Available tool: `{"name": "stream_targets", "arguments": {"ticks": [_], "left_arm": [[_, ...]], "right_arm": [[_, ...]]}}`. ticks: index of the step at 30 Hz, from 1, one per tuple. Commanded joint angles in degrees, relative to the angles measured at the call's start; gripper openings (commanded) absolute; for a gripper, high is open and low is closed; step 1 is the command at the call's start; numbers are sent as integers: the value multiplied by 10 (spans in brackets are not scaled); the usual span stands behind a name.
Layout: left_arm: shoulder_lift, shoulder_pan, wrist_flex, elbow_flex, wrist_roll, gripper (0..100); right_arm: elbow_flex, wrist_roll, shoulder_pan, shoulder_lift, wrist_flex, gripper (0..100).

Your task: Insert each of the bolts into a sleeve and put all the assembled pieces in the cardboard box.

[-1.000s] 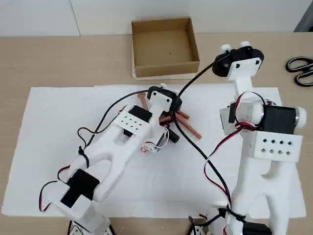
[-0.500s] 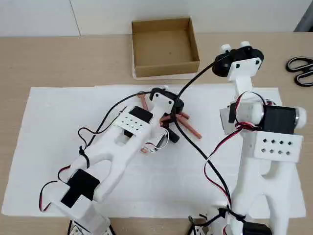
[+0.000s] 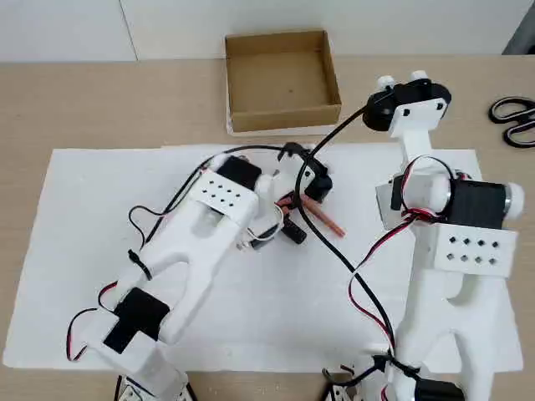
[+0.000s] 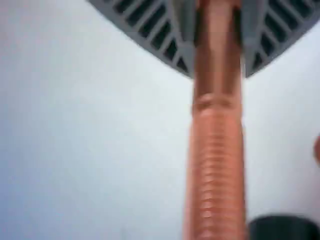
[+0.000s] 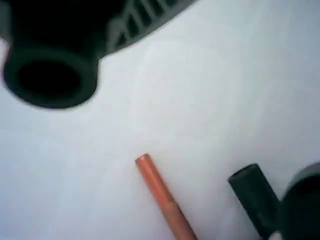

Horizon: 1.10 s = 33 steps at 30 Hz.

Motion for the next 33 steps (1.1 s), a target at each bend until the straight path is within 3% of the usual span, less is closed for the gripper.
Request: {"name": "stream_targets", "arguments": {"ticks": [1,9,15,19,23,29,33], "left_arm": [[-11,-34,69,-75,-50,6],[-11,-142,113,-117,-185,6],[-8,-148,113,-116,-365,6],[-4,-153,113,-109,-422,5],[-4,-169,112,-61,-540,5],[4,-196,76,-39,-617,5],[55,-196,60,-41,-623,7]], "right_arm": [[-3,4,1,-23,-8,4],[-5,5,1,-23,-11,4],[-5,5,2,-23,-11,4],[-7,6,2,-23,-11,4],[-22,6,2,-23,-11,4],[-40,6,0,-23,-10,4],[-40,3,-1,-23,-9,4]]}}
